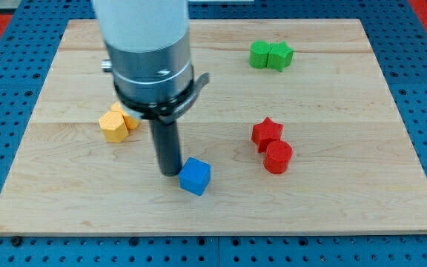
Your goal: Move the blue cube closer to the red star
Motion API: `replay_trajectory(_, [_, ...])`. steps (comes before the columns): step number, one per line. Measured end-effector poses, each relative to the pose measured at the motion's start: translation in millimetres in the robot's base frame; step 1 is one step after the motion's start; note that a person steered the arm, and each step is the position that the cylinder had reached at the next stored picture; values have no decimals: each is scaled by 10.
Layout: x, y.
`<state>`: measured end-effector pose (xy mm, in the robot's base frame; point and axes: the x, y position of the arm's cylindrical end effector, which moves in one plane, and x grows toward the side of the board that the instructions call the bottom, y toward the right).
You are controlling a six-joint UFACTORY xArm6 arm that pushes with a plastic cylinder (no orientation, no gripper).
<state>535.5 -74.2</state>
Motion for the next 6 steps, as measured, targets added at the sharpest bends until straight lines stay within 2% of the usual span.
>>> replay_trajectory(1, [249,-105])
replay_trajectory(2, [317,8])
replay_trajectory(4, [-32,641])
replay_trajectory(6, [-148,738])
